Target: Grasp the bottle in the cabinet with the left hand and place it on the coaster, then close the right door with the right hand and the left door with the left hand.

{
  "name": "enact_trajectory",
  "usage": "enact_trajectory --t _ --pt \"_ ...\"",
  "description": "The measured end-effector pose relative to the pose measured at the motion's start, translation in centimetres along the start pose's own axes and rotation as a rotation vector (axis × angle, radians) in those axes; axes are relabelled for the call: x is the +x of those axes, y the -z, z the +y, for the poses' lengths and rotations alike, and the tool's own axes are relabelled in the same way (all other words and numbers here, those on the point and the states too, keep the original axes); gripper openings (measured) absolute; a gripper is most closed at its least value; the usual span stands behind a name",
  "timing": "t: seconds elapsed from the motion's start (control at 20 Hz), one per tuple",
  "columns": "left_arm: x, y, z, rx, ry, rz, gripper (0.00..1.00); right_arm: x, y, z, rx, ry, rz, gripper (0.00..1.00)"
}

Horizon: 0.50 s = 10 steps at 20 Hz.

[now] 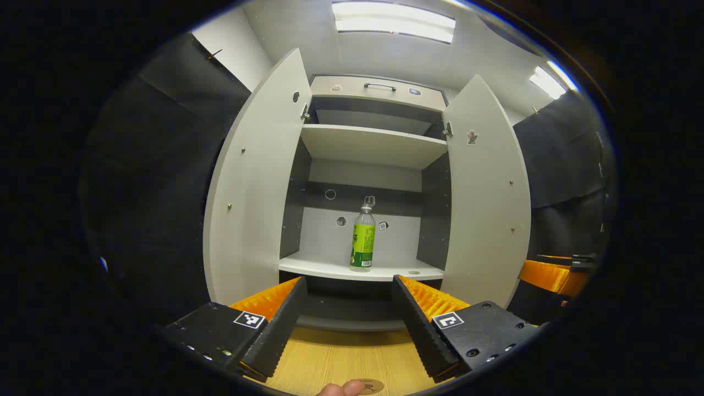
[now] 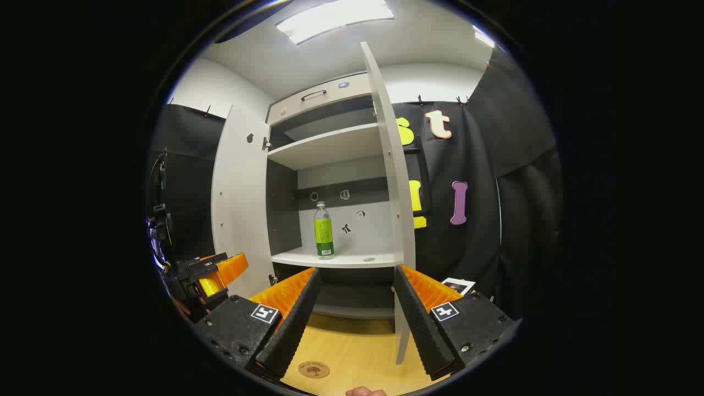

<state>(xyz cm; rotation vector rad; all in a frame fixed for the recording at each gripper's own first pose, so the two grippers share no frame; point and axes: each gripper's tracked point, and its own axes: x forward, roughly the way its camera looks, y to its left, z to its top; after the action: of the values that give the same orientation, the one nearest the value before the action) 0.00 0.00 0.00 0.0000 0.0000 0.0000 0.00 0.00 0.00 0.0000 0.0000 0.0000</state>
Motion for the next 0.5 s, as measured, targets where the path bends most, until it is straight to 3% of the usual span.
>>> enact_trajectory --t 0.5 --pt "-0.2 0.3 -0.07 0.019 0.004 0.004 0.94 1.01 1.05 0.76 0.029 -0.012 0.056 0.83"
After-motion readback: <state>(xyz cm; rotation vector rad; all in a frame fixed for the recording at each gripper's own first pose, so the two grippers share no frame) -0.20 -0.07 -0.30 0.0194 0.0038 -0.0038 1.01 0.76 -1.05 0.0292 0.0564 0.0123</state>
